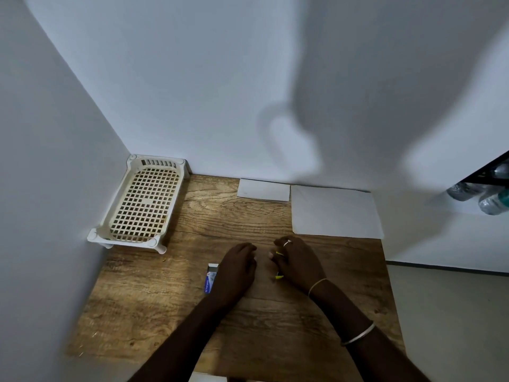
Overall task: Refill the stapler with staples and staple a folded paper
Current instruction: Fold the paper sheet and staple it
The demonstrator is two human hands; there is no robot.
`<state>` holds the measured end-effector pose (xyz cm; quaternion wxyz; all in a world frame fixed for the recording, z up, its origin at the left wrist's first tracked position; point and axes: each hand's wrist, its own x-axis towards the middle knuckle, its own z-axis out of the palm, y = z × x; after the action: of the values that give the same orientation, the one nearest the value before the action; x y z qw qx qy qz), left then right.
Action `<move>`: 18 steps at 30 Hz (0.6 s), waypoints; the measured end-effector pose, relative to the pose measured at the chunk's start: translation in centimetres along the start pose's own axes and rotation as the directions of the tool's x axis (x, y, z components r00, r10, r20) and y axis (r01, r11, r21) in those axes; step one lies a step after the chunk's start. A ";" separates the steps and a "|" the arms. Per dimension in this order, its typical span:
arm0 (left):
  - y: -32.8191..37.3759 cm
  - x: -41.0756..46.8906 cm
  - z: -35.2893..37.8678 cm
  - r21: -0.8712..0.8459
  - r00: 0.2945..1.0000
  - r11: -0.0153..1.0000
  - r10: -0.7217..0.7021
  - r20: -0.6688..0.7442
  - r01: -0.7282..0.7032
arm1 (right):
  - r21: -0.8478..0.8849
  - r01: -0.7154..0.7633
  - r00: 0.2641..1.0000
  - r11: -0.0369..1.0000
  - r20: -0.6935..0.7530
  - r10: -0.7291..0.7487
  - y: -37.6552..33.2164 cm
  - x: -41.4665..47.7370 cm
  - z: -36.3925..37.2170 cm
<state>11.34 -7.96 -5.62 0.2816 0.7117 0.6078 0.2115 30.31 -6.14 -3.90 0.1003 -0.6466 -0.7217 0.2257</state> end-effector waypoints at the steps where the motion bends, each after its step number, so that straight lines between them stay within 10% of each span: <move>1: -0.1 0.3 -0.2 0.003 1.000 1.000 -0.003 0.005 0.003 | -0.007 -0.007 1.000 1.000 0.006 0.007 -0.2 0.4 0.1; 18: -1.7 13.6 -2.2 0.385 0.960 0.913 0.022 0.279 -0.133 | -0.235 0.023 0.992 0.972 0.123 0.006 -1.9 13.2 -0.3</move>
<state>10.97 5.90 -5.61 0.2011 0.8000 0.5653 -0.0044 26.84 6.69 -4.72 -0.0209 -0.6358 -0.7509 0.1774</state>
